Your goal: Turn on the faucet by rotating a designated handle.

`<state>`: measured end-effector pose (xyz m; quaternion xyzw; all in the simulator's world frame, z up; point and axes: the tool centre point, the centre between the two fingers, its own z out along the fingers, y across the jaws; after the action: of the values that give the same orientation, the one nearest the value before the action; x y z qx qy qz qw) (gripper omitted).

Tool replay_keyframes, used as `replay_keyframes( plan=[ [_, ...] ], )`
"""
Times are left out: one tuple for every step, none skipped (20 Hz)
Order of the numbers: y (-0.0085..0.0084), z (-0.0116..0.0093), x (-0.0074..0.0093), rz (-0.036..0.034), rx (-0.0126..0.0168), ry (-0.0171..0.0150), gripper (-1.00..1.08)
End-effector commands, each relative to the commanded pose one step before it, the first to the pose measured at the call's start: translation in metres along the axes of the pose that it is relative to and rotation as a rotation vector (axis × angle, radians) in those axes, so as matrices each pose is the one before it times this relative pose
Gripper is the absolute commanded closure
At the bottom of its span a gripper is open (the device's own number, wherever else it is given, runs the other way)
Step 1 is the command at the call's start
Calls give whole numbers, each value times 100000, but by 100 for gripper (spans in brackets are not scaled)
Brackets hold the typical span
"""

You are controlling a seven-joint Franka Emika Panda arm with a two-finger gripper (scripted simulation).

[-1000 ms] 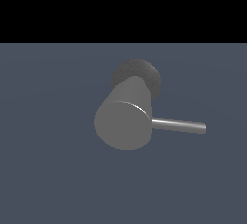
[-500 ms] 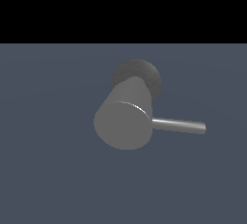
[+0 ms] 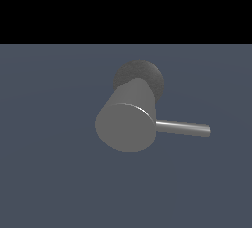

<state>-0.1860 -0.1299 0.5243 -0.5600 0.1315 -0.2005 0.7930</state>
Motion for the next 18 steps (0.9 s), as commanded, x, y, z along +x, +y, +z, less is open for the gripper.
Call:
replay_keyframes(
  plan=[
    [466,-1026,967,2917,6194,4132,108],
    [158,-345,337,1019,1988,1394,108],
    [162,-319,316,993,1843,1306,108],
    [162,-296,297,957,1705,1225,108],
    [130,-288,289,847,1554,1173,108],
    [82,-287,289,704,1408,1136,108],
    [87,-256,260,669,1267,1025,108],
    [138,-193,200,719,1106,831,108],
    [189,-131,139,767,944,634,108],
    [192,-100,107,725,812,520,108],
    [145,-96,103,581,689,471,108],
    [78,-100,106,393,564,438,108],
    [13,-112,118,228,486,443,108],
    [-54,-128,134,63,420,457,108],
    [-120,-145,151,-99,360,475,108],
    [-184,-162,169,-250,312,498,108],
    [-236,-177,185,-372,277,521,108],
    [-299,-202,210,-506,263,575,108]
  ],
)
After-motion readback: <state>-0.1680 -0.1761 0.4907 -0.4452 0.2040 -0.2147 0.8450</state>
